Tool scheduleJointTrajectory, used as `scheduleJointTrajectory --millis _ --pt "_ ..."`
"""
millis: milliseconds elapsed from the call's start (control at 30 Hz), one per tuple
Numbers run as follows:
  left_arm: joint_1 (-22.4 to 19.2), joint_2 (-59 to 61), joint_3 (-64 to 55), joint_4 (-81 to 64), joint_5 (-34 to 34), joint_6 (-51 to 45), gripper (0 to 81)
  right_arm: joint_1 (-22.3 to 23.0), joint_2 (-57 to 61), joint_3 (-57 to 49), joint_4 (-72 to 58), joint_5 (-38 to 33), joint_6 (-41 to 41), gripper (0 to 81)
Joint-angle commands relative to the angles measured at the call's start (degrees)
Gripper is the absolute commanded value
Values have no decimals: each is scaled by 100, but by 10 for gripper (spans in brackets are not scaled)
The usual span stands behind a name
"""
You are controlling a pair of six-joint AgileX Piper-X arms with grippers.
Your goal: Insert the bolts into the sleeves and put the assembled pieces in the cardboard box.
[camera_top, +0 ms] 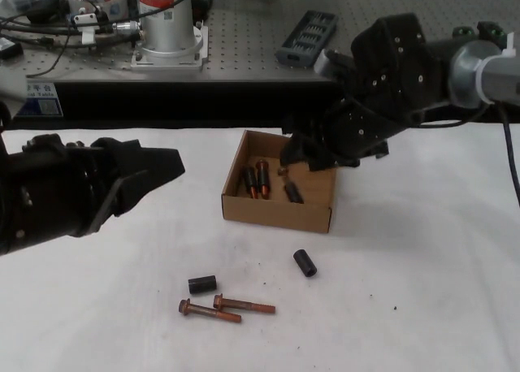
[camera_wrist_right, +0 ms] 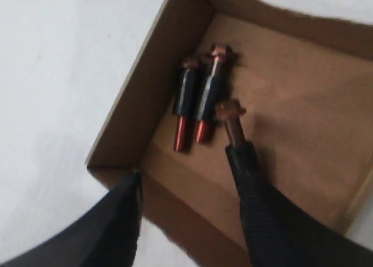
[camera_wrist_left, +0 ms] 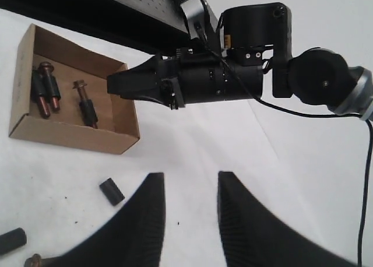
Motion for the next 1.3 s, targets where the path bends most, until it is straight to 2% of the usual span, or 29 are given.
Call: scheduleJointTrajectory --millis 0,100,200,267,333,500,700,867,1000,1267 --pt "10 -58 -56 -32 -98 301 230 11 -151 -73 975 -359 -319 358" --pt "10 -58 -56 -32 -402 301 230 122 -310 -73 1882 -288 -1085 358" --pt "32 -58 -56 -32 -924 284 230 438 -509 -73 2690 315 -2042 358" --pt "78 -58 -56 -32 -1474 -43 230 728 -590 -73 2894 644 -2362 358" --pt "167 -58 -56 -32 -1739 -514 230 998 -595 -73 2893 839 -2548 358" --pt "399 -58 -56 200 -1386 -695 230 1694 -525 -8 2505 923 -2834 358" --pt "707 -58 -56 1136 -1193 -394 230 2141 -249 -8 2675 923 -2824 356" --pt "1085 -58 -56 1219 -775 92 230 2206 -165 -8 2553 987 -2824 286" --pt "1281 -58 -56 1219 -659 92 230 2087 -165 -8 2420 1035 -2824 277" --pt "1288 -58 -56 1219 -628 92 230 1732 -165 -8 2441 2216 -2807 277"
